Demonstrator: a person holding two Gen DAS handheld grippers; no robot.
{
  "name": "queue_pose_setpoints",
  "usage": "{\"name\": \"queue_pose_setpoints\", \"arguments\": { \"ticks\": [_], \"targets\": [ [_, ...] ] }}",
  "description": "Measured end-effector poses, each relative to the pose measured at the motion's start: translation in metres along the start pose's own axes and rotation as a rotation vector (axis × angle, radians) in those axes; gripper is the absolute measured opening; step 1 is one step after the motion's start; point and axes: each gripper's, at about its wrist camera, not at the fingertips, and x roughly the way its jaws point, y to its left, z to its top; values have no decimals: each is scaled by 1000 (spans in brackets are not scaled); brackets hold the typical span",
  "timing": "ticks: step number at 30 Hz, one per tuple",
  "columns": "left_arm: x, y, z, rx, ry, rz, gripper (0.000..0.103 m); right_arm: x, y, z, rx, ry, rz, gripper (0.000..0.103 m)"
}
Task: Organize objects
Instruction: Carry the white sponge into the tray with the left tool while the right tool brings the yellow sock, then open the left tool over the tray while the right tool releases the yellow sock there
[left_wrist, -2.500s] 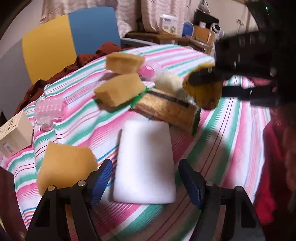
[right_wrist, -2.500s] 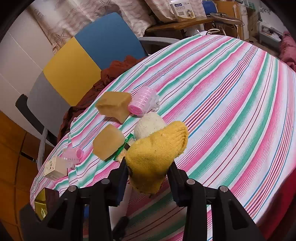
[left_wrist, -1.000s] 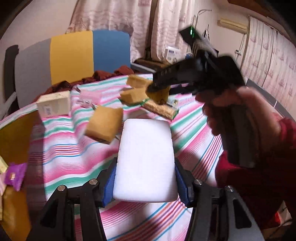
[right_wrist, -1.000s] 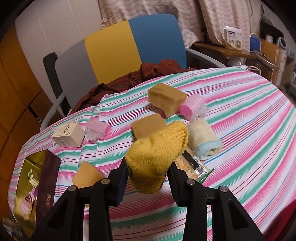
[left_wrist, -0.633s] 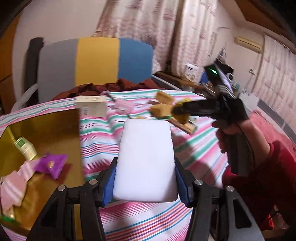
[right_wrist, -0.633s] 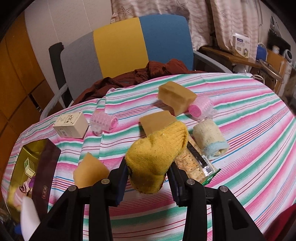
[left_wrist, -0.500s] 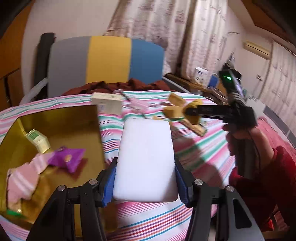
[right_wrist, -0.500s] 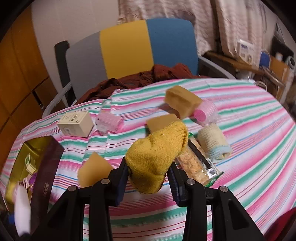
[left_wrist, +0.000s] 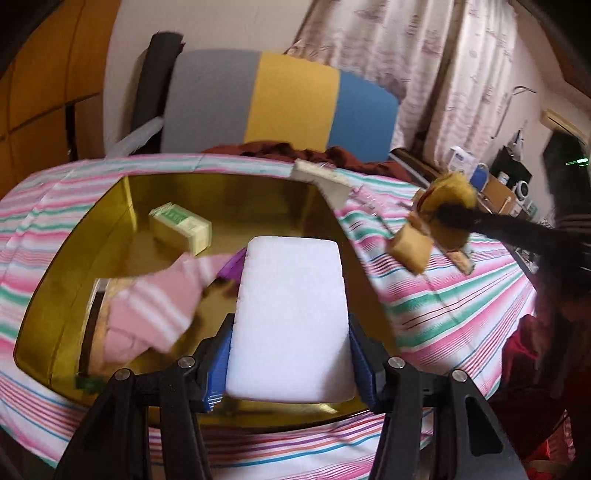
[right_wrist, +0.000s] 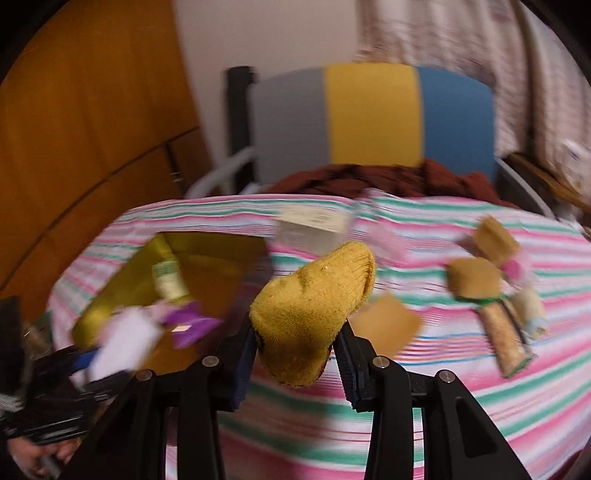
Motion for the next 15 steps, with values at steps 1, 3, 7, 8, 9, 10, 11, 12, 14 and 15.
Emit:
{"name": "queue_pose_setpoints", "arguments": {
  "ticks": [1,3,7,8,9,10,11,12,14,15],
  "targets": [
    [2,5,-2,-10,10,0,56,0,10,0,-15,2,18,41],
    [5,11,-5,-18,27,3,56,5,32,-2,-41,20,59,41],
    [4,16,-11,1,30,24,56,16,63,-12,-102,60,88,41],
    [5,16,-12,10,30,31,57,18,70,-14,-119,68,93,41],
    [6,16,-12,15,32,34,57,21,77,-17,-135,82,99,41],
    [5,17,-12,21,31,38,57,24,80,-18,-146,92,102,41],
    [6,18,-12,26,30,44,57,26,85,-20,-159,103,104,41],
    [7,19,-12,31,31,53,57,29,90,-22,-172,112,105,41],
    [8,21,-11,36,32,55,57,32,93,-24,-184,124,102,42],
    [9,23,-11,36,31,54,57,34,94,-25,-187,133,106,43]
  ]
}}
